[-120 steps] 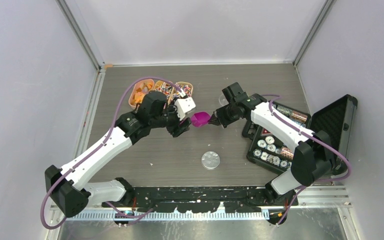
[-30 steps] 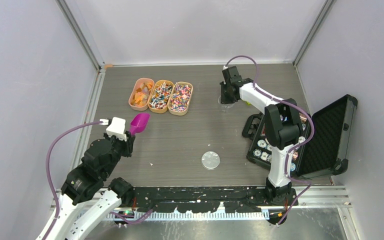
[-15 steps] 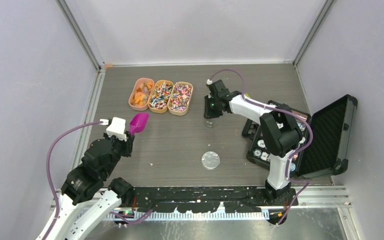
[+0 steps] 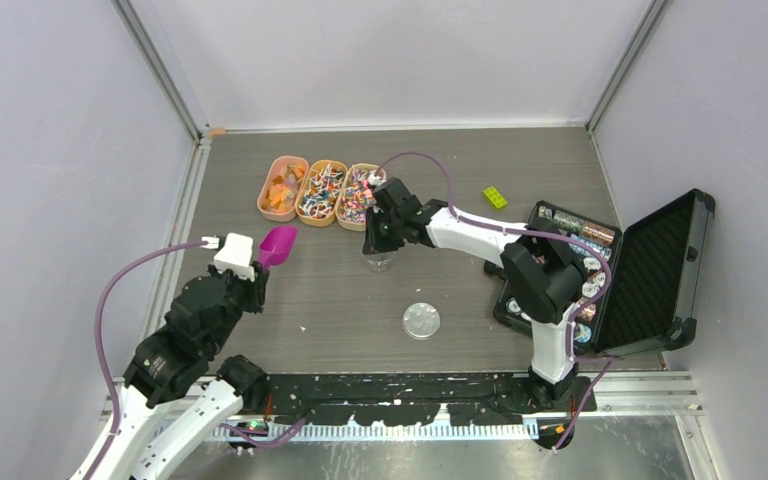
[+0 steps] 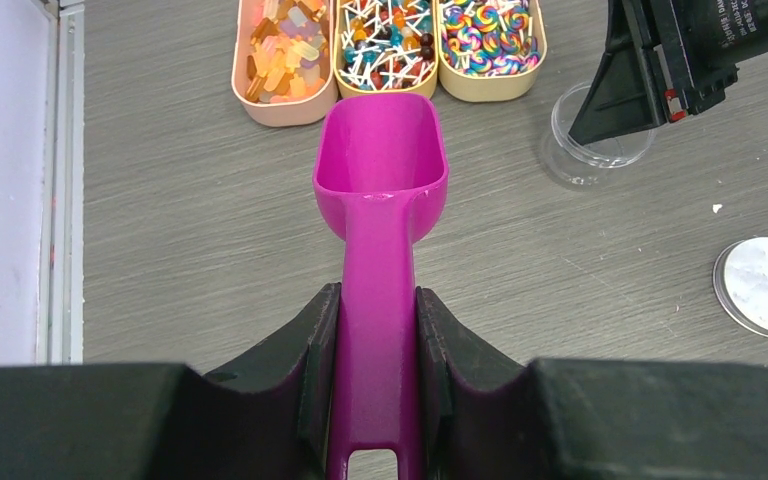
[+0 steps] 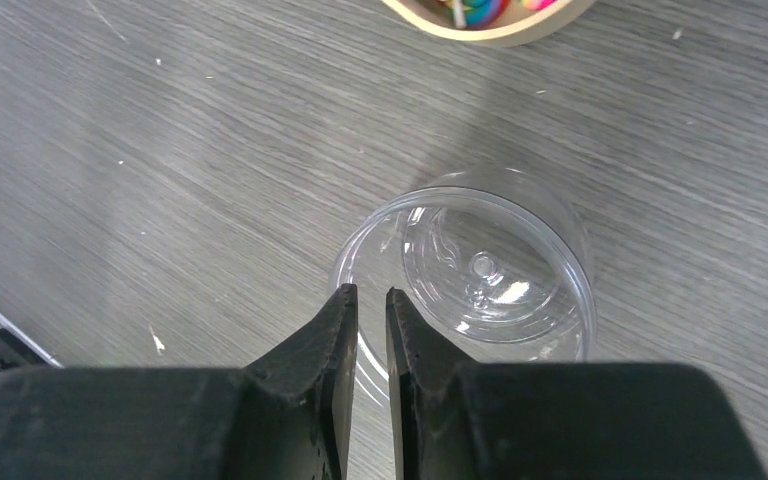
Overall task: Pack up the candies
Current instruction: Move the packing bottle to the center of the board, then scoop the fake candies from the storage box.
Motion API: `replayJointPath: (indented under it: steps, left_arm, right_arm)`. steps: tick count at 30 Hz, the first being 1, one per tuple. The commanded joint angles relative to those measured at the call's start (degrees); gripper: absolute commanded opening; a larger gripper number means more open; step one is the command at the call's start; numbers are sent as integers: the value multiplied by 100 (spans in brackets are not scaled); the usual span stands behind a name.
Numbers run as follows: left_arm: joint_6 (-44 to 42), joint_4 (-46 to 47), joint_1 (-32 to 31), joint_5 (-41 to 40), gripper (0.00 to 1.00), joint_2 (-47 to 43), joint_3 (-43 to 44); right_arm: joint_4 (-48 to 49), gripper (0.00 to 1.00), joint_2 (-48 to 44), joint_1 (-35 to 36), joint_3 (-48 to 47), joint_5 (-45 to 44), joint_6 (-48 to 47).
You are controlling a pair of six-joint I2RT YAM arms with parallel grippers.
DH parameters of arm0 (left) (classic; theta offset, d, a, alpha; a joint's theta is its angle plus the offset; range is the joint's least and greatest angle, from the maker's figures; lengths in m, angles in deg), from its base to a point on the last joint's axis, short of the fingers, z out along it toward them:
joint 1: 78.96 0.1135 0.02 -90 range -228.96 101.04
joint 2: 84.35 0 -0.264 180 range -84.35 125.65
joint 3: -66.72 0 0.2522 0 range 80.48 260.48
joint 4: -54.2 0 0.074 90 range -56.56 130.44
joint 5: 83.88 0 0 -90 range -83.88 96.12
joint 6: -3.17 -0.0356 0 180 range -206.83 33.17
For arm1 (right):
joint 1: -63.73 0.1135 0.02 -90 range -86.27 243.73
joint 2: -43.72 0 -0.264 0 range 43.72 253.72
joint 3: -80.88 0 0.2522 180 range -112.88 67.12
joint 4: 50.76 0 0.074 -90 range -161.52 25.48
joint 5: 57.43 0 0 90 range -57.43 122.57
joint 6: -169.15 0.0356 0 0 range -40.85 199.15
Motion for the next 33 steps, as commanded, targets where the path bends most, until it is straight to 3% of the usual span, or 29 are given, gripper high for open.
replayJointPath:
  steps: [1,9,11,15,16,26,33]
  left_arm:
    - [2,212,7,-106,0,63,51]
    - [17,209,3,-93,0,81,60]
    - [51,187,3,-36,0,99,90]
    - [238,38,3,141,0,220,244]
    - [285,-28,7,101,0,284,289]
    - [490,-641,6,-222,0,1671,1554]
    - [301,-1410,217,-46,0,3062,2573]
  right_arm:
    - [202,22,-81,127,-267,-57,180]
    - [-37,25,-947,125,-118,-162,104]
    - [-146,33,-1342,130,-10,-246,56]
    - [-538,68,-2220,127,240,-449,-101]
    - [-627,71,-2485,131,316,-485,-138]
    - [-915,75,-5292,128,1574,-505,-245]
    - [-571,75,-6367,126,2427,-531,28]
